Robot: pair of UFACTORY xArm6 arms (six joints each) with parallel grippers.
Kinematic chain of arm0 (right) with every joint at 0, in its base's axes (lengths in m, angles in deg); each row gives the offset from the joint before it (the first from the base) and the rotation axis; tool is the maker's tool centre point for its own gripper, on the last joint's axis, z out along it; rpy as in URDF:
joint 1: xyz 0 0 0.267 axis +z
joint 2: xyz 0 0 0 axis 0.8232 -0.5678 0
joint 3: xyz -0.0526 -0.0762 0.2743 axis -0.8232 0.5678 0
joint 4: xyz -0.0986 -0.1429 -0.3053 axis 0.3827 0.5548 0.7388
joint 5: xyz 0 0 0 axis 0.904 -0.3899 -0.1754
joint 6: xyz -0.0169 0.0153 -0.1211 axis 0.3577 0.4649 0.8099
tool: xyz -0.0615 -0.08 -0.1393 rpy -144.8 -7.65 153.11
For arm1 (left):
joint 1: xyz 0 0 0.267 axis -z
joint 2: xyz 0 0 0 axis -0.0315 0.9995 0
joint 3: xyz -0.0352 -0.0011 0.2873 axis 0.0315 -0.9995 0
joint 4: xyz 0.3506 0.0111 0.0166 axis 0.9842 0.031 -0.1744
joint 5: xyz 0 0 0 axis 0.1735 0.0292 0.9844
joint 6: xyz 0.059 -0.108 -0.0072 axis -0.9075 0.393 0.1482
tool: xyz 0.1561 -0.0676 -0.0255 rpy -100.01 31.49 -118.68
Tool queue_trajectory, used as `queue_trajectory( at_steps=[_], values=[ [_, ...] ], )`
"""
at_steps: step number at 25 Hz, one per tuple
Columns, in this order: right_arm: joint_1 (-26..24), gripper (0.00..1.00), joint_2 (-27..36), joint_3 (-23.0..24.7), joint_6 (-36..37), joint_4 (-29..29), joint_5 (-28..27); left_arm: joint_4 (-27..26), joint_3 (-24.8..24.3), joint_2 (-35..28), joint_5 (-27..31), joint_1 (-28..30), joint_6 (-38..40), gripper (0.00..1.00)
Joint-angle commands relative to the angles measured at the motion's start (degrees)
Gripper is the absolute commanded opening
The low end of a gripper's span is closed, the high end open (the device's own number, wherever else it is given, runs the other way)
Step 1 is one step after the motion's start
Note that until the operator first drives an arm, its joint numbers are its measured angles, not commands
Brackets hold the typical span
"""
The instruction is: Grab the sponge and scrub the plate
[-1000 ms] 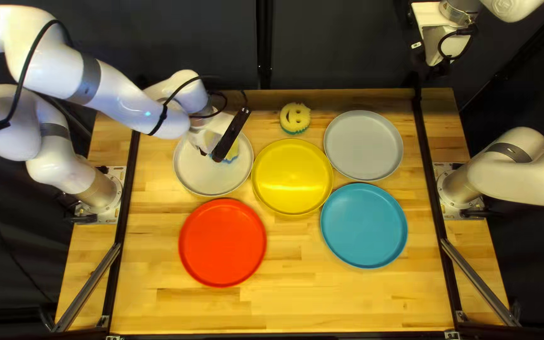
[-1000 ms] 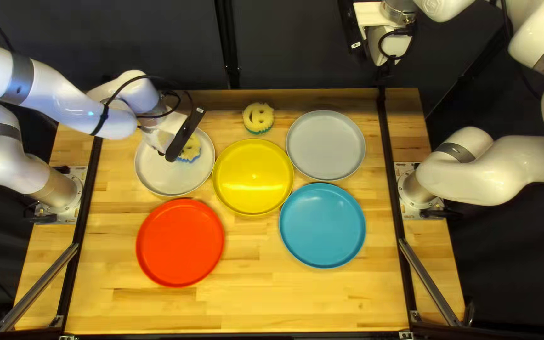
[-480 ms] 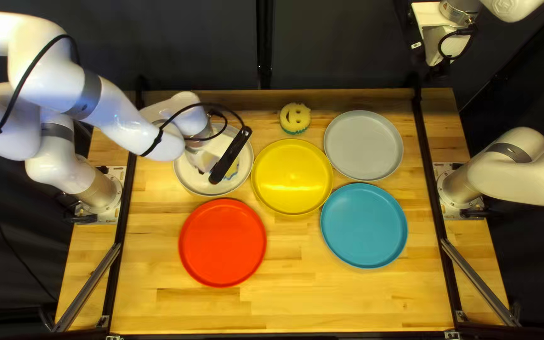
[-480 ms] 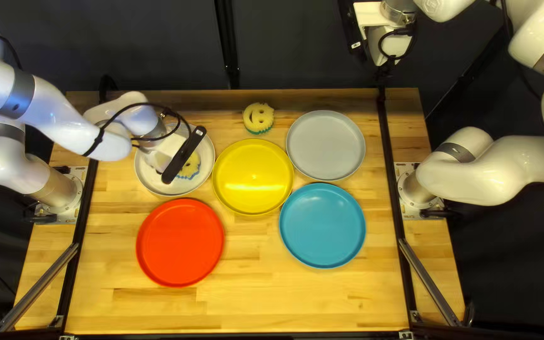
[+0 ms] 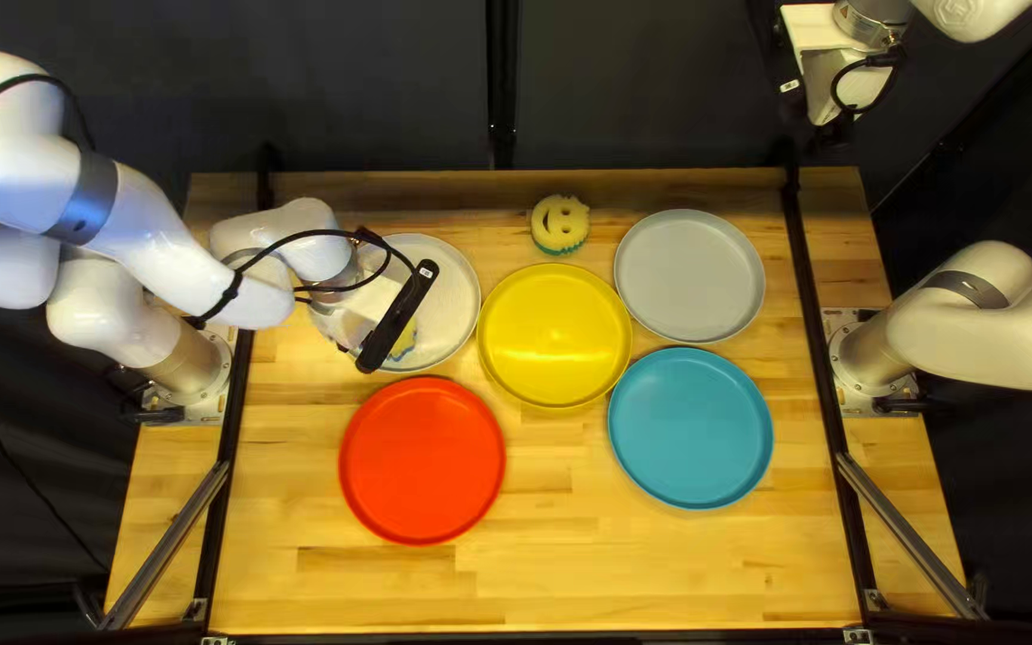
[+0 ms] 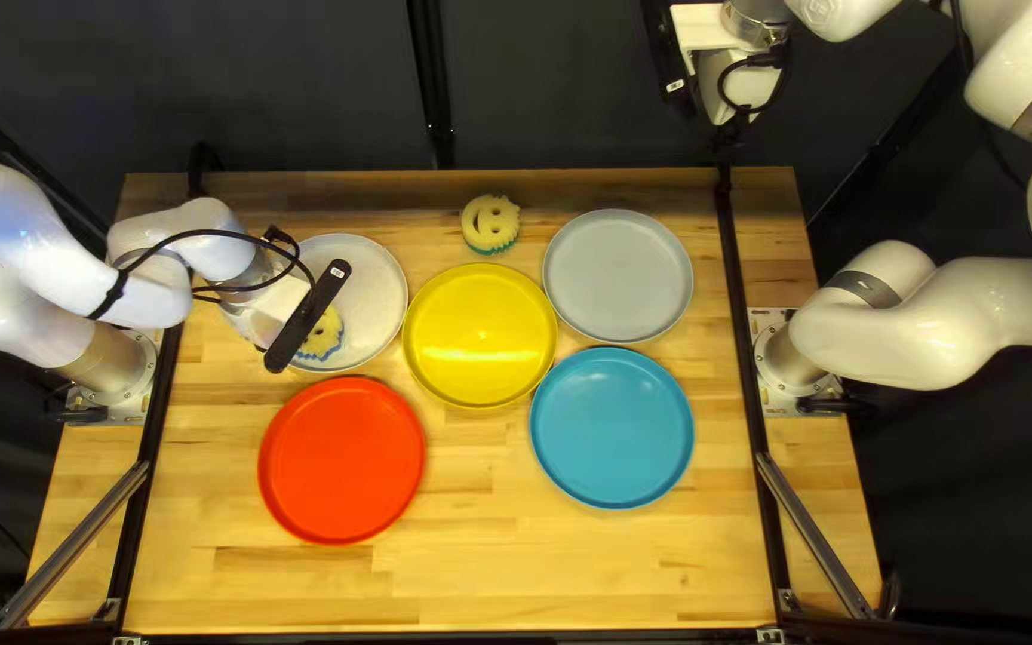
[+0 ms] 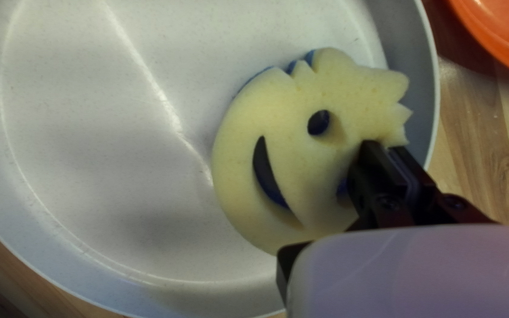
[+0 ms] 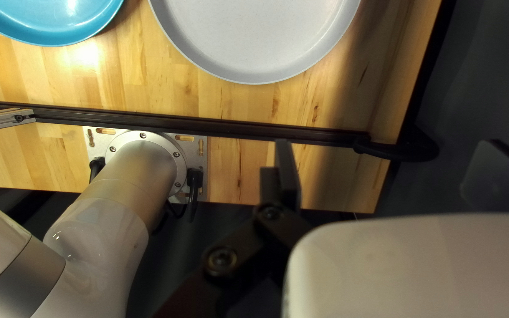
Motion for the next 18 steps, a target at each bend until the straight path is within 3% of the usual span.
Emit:
queue_trajectory(
  at_steps=[1,7,18],
  values=[
    [0.00,1.00,0.00,0.00,0.00,0.00,0.00,-0.53,5.05,4.51,-0.50,-1.25,-2.36,0.00],
    [0.00,1.00,0.00,0.00,0.00,0.00,0.00,-0.08,9.88,8.02,-0.45,-2.78,-3.96,0.00],
    [0.00,1.00,0.00,0.00,0.00,0.00,0.00,-0.43,-0.33,-1.61,0.21,-4.47,-3.85,0.00]
  ],
)
